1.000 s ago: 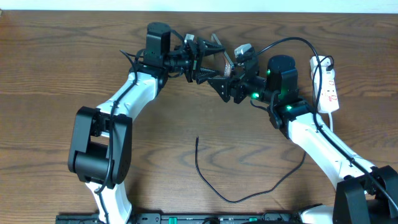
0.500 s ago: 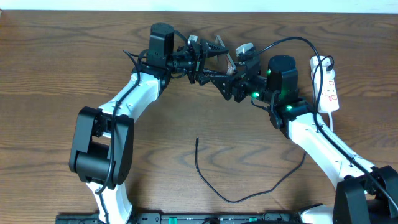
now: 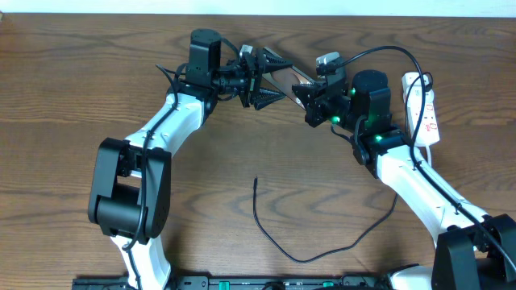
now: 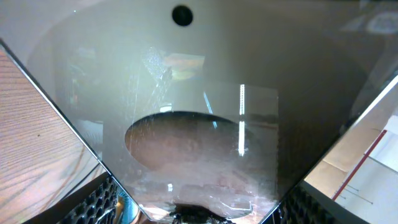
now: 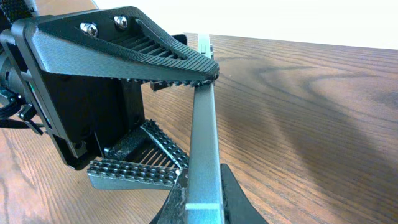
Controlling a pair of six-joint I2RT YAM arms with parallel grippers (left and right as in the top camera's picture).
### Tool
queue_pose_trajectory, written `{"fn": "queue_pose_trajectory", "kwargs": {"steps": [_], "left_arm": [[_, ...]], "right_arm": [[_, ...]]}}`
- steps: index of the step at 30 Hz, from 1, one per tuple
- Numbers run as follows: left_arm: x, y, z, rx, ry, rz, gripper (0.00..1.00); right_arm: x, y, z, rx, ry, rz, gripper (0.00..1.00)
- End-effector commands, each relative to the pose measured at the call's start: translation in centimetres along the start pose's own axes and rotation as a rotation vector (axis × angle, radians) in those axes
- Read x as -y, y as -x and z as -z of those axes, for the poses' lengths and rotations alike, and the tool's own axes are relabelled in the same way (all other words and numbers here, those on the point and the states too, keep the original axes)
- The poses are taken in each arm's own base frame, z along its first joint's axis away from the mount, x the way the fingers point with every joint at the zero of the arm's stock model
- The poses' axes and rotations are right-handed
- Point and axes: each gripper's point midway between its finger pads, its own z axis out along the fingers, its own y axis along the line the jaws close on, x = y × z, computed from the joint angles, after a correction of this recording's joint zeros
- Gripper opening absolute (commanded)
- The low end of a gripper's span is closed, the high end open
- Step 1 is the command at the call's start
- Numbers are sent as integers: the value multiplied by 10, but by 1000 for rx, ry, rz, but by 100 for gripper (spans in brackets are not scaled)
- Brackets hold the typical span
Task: Plug charger to phone and switch on socket
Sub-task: 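Close the right gripper on the phone's edge, then open the left gripper and pull the phone away with the right gripper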
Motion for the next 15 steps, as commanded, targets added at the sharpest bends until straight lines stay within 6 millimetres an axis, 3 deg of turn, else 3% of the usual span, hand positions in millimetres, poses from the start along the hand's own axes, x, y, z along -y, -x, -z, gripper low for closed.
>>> {"fn": "queue_pose_trajectory", "kwargs": {"steps": [1,5,11,14,15], "left_arm": [[9,-21,-11,-84,-5,-50,7],[10,-20,-6,-95,-11,-48,8],[13,-18,12,-133,-31,-45,69],[15,-19,21,-158,-42,-47,88],[15,-19,24,-166,-44,-46,89]], "right_arm": [[-33,-2,-3,-18,140,1,1],[-30,-1,-2,-16,133,-12,1],[-20,2,1,-9,113,-33,1],[-14,4,2,0,99,-56,1],[-11,6,3,5,88,-67,1]]}}
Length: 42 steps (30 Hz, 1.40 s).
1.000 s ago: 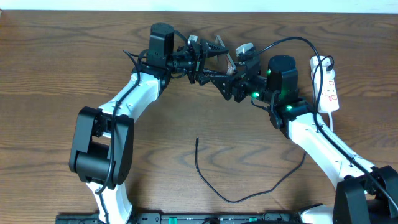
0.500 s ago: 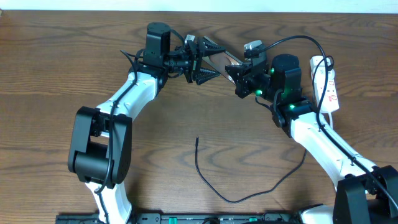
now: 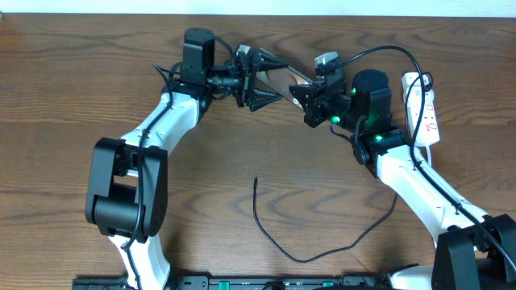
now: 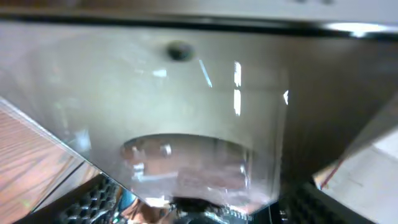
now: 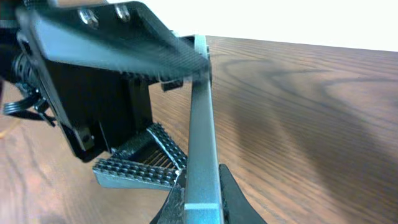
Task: Plug charger to phone and switch on socket
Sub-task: 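Open the left gripper and pull the phone away with the right gripper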
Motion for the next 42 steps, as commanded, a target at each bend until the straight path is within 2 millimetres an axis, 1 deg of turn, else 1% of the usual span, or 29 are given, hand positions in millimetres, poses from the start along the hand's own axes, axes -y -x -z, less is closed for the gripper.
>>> {"fn": "queue_pose_trajectory", "kwargs": {"steps": [1,4,7,12,14,16,18,21,24,25,29,31,34,38,42], "left_arm": [[12,-14,12,-96,-25,-44,89],[16,-15,25,-127,-43,-57,89],[21,-15,36,-146,-59,-70,90],[35,-10,61,-144,-97,-146,90],[40,-6,72,-124,-113,-196,90],[45,0,83,-96,-127,-241,90],[50,7,95,-57,-141,-275,90],[56,18,110,9,-162,-322,90],[62,31,122,87,-181,-342,90],[64,37,124,125,-189,-338,90],[70,49,127,201,-207,-342,90],[73,55,129,241,-216,-338,90],[75,61,131,279,-224,-334,90],[81,65,133,315,-240,-362,91],[91,63,136,336,-265,-414,91]], "right_arm": [[-2,5,2,9,33,-58,1],[4,11,3,35,4,-73,1],[10,13,3,47,-26,-84,1],[24,17,4,76,-108,-164,1],[32,20,6,98,-139,-255,1],[34,24,8,122,-136,-356,1],[37,28,10,147,-130,-481,1],[38,31,11,173,-107,-713,1],[31,38,11,189,-46,-895,1],[25,44,11,200,-2,-968,1],[7,66,13,242,125,-1123,1],[-4,82,16,277,200,-1163,1],[-16,97,19,310,274,-1193,1],[-22,99,17,309,310,-1334,1],[-26,99,14,326,308,-1371,1]]}}
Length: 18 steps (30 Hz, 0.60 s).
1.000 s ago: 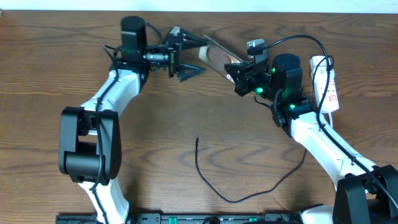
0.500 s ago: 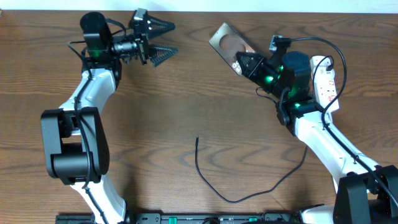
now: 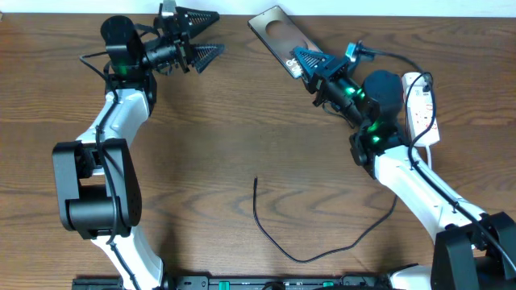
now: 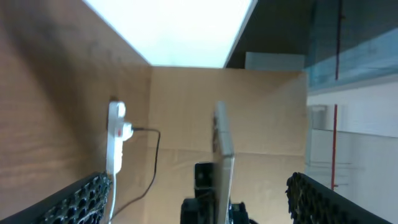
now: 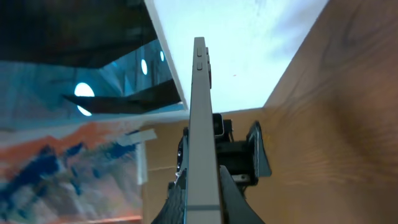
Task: Plug charger to phone and switch on socket
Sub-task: 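Open the left gripper and pull the phone away with the right gripper, then hold the phone upright with the right gripper and regrasp with the left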
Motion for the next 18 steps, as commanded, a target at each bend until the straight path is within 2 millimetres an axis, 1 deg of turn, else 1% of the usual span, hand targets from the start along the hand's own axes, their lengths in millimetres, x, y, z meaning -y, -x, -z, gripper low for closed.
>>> {"fn": "queue_pose_trajectory", "kwargs": {"steps": [1,5,10,14,18], "left_arm": [[16,8,-2,44,-31,-57,91],[17,3,-9,33,-34,-57,91],[17,-16,-29,-22,-35,-49,91],[17,-28,-44,-46,-37,-47,91],[17,-34,-53,-52,-38,-46,91]], "right_arm": [[-12,-5,-5,22,39,-101,1],[-13,-11,-8,33,47,-100,1],[-12,-18,-10,38,48,-98,1],[-12,-18,-11,49,50,-99,1],[-12,-18,-11,49,50,-99,1]]}}
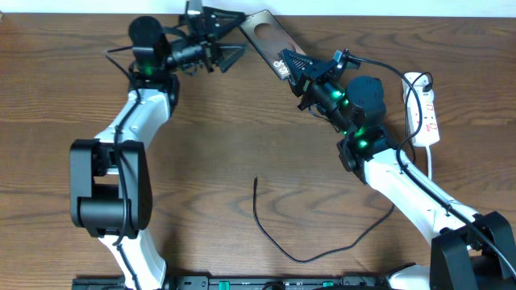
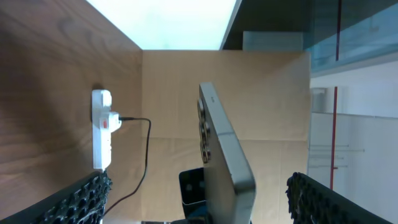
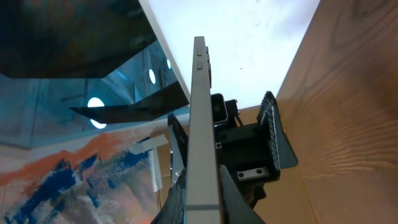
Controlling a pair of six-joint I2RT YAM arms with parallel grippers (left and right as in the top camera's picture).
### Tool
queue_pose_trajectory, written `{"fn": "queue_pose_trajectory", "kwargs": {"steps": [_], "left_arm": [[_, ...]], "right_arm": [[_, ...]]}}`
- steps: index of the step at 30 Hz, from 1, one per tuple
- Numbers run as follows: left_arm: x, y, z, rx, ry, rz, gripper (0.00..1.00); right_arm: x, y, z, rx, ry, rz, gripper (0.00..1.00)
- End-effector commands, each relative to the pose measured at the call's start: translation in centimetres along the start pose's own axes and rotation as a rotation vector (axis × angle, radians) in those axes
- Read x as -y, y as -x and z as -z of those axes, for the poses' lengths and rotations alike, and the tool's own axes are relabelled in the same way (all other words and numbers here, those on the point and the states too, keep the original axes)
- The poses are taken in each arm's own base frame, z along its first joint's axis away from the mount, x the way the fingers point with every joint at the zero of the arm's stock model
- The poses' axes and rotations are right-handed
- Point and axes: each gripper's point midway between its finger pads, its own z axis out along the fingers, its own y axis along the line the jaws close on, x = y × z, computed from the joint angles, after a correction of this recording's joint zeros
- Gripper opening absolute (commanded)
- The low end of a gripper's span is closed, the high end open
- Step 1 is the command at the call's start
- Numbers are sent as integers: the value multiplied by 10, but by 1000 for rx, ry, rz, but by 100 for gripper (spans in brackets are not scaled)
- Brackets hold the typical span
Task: Plug charger to phone and switch on socket
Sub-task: 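Hold the phone upright with the right gripper and regrasp with the left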
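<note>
The phone (image 1: 270, 34), a grey slab with its camera ring facing up, hangs tilted above the table's back edge. My right gripper (image 1: 294, 66) is shut on its lower end; the right wrist view shows the phone (image 3: 199, 93) edge-on between the jaws. My left gripper (image 1: 234, 34) stands open just left of the phone's top end, not touching it. In the left wrist view the phone (image 2: 224, 149) rises between its fingers (image 2: 81, 199). The black charger cable (image 1: 310, 256) lies on the table, with its free end (image 1: 255, 182) near the middle. The white socket strip (image 1: 425, 109) is at the right.
The strip (image 2: 101, 127) has a white plug with a black lead in it. My right arm (image 1: 403, 177) stretches from the front right across the cable's right part. The left arm (image 1: 129, 129) reaches along the left side of the wooden table (image 1: 64, 97).
My left gripper, still open, has moved right from the back left corner to just beside the phone's top end. My right gripper and the phone have shifted slightly left.
At first both grippers were on the phone low over the back middle of the table, and stayed so half a second later. Then the left gripper stood open far to the left, with the phone raised in the right gripper alone. Now the left gripper is close again.
</note>
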Motion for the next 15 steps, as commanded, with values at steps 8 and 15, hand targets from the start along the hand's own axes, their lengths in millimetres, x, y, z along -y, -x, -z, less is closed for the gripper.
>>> {"fn": "queue_pose_trajectory", "kwargs": {"steps": [8,15], "left_arm": [[11,-4,-24,40,-21,-24,91],[11,-3,-31,68,-25,-22,90]], "right_arm": [[-13,-1,-1,11,40,-2,1],[-11,-10,-3,1,37,-69,1]]}}
